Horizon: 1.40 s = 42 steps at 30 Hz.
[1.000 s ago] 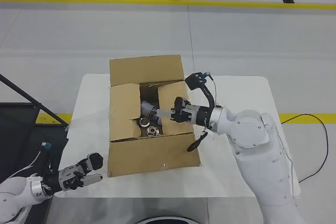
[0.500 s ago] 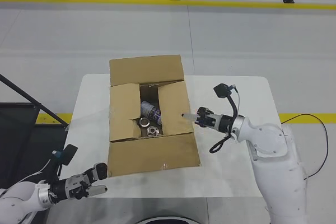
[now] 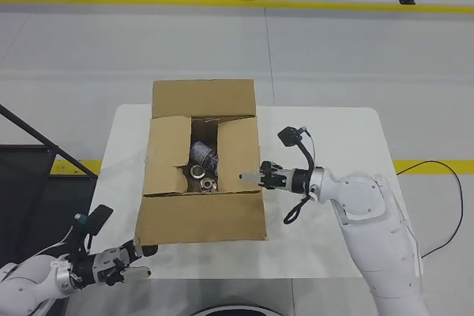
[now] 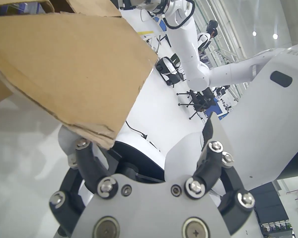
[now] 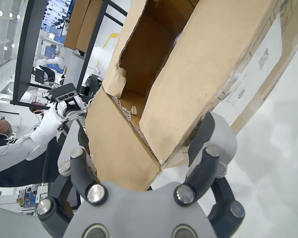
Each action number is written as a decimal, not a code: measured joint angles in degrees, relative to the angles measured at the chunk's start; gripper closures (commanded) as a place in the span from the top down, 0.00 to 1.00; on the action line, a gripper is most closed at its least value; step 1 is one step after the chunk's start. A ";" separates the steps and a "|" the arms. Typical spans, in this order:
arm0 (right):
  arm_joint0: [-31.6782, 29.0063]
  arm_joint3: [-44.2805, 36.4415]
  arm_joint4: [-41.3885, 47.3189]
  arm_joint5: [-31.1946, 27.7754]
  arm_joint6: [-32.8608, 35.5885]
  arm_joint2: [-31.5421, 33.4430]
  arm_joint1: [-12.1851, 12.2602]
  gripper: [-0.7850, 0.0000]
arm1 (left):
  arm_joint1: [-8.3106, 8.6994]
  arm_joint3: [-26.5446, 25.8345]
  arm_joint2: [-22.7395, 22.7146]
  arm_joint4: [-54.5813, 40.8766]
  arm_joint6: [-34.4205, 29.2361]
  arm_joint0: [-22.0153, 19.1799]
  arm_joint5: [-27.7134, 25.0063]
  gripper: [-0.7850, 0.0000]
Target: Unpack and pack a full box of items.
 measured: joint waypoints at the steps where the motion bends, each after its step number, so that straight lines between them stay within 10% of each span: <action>1: 0.02 -0.17 -0.23 0.12 -0.11 -0.24 0.04 1.00 | 0.31 0.13 0.11 -0.43 0.29 -0.04 -0.29 1.00; 15: -2.75 -6.84 -0.93 1.61 -8.88 2.37 1.05 1.00 | 3.84 -0.52 -0.18 -12.13 2.74 0.08 -2.73 1.00; 26: 2.29 -7.25 0.22 1.38 -16.97 1.10 0.76 1.00 | 4.60 0.40 1.90 -24.47 -1.81 -7.29 2.48 1.00; 42: 5.18 -4.90 2.39 1.10 -18.46 0.26 0.48 1.00 | 1.61 -3.04 9.08 -6.61 21.03 -18.45 18.68 1.00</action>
